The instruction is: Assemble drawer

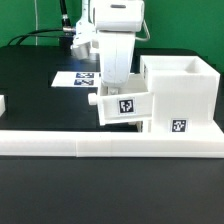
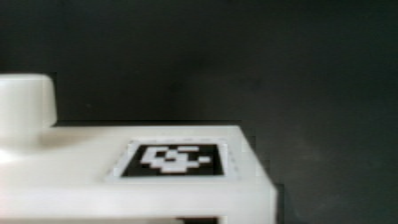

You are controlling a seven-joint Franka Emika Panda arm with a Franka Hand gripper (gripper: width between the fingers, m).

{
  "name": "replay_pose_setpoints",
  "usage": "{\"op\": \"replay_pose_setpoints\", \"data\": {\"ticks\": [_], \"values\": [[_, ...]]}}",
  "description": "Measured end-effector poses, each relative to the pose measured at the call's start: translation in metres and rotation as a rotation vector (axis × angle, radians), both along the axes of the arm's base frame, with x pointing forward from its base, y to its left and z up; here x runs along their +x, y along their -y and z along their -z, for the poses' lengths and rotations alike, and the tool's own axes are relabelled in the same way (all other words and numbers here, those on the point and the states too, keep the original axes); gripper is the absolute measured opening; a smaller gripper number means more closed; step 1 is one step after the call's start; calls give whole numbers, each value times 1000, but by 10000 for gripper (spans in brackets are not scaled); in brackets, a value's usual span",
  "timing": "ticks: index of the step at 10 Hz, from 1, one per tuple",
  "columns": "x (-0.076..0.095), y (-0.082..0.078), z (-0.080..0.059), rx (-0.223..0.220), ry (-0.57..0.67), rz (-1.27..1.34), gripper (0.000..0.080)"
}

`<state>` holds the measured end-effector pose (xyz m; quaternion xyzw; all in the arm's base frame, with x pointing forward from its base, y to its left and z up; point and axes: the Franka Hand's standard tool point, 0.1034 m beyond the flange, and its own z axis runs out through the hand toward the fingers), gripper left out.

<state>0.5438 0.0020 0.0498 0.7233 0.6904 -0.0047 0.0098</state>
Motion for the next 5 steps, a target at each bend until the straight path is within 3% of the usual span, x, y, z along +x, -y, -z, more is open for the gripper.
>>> {"op": "replay_pose_setpoints", "data": {"ticks": [5], "values": [[-1,-1,-1,-7,6,-2,44]]}}
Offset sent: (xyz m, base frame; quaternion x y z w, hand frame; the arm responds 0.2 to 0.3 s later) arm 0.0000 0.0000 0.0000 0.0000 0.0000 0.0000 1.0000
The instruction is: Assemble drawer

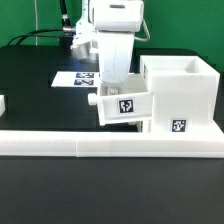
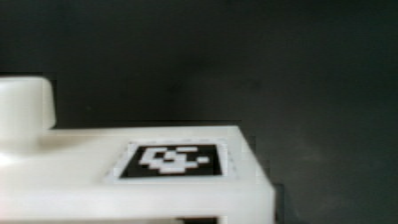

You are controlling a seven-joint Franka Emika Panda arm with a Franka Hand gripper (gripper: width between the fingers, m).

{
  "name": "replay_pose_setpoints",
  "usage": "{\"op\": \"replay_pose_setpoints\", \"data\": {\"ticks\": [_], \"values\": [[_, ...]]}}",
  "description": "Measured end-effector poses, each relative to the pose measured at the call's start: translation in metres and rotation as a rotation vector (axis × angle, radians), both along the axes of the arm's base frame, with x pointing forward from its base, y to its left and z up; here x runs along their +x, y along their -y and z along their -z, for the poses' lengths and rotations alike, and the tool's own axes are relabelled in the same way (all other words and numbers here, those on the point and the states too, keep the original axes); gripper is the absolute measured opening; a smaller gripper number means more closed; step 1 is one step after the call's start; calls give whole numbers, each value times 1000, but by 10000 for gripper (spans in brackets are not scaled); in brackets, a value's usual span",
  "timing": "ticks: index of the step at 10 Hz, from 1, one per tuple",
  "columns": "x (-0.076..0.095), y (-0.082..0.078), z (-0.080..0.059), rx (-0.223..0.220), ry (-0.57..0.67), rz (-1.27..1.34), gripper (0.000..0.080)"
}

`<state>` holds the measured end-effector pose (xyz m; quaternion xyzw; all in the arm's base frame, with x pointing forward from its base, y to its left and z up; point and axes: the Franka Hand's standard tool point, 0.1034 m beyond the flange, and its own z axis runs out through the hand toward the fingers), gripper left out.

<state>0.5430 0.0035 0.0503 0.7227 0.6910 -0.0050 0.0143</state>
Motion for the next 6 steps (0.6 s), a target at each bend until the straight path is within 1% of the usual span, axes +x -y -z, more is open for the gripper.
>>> {"op": "replay_pose_setpoints", "data": {"ticks": [3,6], "values": [[-2,-6,-1,-6,-3,32,44],[-2,-5,-1,-5,-3,46,44]]}}
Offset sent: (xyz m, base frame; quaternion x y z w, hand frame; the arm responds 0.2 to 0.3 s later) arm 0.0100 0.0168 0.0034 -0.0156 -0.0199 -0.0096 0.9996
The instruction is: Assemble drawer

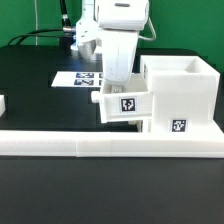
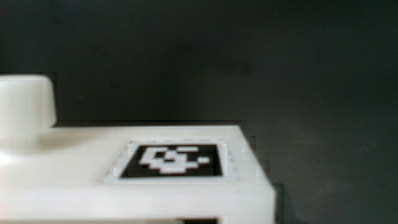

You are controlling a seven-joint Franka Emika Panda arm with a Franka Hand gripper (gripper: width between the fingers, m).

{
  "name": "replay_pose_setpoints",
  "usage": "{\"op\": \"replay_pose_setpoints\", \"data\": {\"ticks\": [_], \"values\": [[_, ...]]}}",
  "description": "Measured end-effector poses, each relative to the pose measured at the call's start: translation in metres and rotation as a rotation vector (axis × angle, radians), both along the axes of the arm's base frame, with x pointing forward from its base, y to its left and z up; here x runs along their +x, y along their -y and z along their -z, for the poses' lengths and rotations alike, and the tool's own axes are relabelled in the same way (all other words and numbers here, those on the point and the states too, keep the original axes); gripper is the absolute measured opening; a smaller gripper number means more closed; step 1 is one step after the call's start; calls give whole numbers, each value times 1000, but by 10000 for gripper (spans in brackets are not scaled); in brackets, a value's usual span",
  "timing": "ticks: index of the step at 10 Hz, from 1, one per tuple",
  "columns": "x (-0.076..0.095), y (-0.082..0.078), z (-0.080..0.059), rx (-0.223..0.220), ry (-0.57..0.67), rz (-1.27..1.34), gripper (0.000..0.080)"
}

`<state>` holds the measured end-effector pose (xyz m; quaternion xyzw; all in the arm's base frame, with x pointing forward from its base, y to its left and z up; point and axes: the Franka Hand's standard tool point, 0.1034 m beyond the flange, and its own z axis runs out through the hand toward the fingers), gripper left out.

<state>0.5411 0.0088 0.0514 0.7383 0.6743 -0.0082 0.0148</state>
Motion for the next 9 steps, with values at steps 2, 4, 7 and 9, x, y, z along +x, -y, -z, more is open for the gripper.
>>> {"op": "replay_pose_setpoints", "data": {"ticks": [2,4,7,9], "values": [[0,0,0,-1,0,-1,44],[1,-2,-3,-43,-18,-11,44],[-2,3,-1,-19,-7,36,44],[0,-2,-2,-33,-2,-46,44]]}}
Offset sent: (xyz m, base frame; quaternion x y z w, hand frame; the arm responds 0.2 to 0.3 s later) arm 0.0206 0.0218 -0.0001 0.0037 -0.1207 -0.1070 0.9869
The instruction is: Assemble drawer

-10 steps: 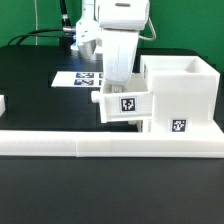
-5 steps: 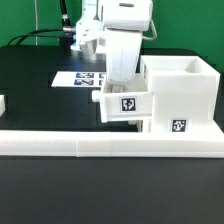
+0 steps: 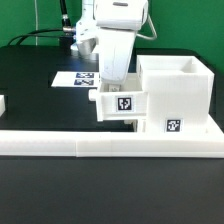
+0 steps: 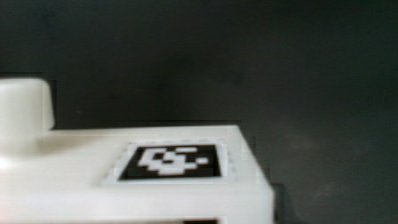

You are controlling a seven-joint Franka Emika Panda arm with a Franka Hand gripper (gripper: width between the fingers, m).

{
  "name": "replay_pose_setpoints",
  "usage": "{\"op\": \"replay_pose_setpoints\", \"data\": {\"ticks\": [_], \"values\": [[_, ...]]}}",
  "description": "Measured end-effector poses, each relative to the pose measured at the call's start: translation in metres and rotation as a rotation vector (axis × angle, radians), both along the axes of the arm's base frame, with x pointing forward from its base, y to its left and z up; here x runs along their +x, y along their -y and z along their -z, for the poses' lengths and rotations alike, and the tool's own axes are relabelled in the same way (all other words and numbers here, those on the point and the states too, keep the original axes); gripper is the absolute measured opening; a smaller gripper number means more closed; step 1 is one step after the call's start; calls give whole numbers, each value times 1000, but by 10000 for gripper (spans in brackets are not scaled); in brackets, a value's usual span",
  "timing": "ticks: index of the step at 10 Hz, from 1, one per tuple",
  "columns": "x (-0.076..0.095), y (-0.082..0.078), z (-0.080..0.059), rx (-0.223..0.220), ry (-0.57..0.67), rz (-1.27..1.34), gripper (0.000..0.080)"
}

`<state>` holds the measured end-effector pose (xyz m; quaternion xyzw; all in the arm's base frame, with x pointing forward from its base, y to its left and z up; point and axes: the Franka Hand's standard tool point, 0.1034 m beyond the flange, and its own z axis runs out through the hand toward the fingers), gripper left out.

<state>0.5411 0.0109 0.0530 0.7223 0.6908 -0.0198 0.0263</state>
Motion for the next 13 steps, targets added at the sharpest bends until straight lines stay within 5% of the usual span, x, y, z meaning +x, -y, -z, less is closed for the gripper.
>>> {"op": "replay_pose_setpoints", "data": {"ticks": [2,6,7,8,9,10,11,12,13], "values": [[4,-3,-1,-67,-25,-52,46],[4,-1,-1,-70,-26,-32,47],[4,-2,-1,-69,-25,-27,114],[5,-5,-3,-68,-17,-8,315],[6,-9,-8,-67,-7,3,315],[8,-10,-15,-69,4,10,450],[11,-9,-25,-74,13,12,450],[13,-5,-34,-80,17,13,606],[13,1,-42,-87,18,11,636]]}}
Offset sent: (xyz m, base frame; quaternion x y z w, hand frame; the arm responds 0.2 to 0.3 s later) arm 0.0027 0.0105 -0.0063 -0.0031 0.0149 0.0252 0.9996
